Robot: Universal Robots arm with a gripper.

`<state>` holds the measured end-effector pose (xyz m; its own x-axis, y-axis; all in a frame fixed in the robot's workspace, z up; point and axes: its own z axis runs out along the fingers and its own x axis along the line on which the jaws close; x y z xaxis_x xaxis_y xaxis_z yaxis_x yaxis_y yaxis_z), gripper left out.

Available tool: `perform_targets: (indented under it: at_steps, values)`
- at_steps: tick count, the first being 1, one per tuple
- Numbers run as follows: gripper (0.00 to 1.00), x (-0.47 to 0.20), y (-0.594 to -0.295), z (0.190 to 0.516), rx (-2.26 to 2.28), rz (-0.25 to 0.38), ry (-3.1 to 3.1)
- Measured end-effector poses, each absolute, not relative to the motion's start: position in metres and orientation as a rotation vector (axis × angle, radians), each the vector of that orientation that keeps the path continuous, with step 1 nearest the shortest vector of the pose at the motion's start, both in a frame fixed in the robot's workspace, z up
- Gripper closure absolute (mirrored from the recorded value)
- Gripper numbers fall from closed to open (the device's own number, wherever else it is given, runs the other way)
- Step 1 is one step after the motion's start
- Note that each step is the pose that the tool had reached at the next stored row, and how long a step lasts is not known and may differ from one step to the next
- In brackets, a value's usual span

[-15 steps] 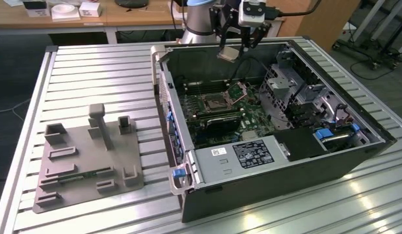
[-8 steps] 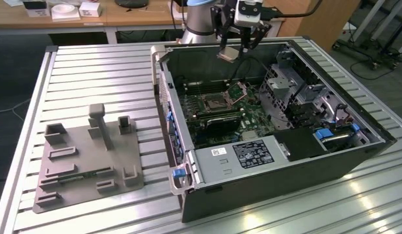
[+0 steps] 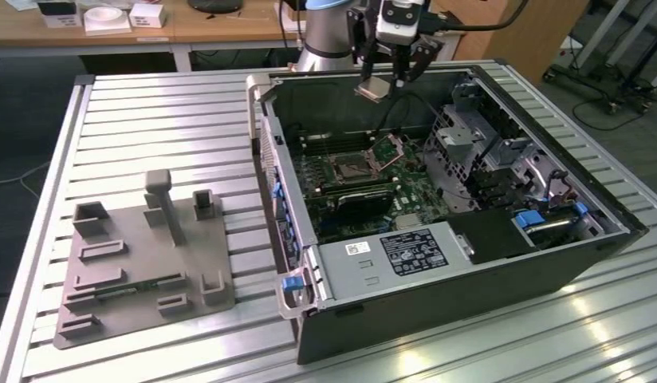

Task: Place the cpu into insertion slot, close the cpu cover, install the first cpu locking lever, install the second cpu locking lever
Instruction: 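Place the cpu into insertion slot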

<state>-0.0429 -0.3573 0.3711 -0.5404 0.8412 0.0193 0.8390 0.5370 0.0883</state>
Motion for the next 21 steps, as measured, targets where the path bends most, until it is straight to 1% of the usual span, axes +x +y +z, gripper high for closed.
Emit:
perform_targets:
  at_steps: [21]
  values:
    - [0.46,-0.0430,-0.3573,0.3697,1.874,0.127,2.471]
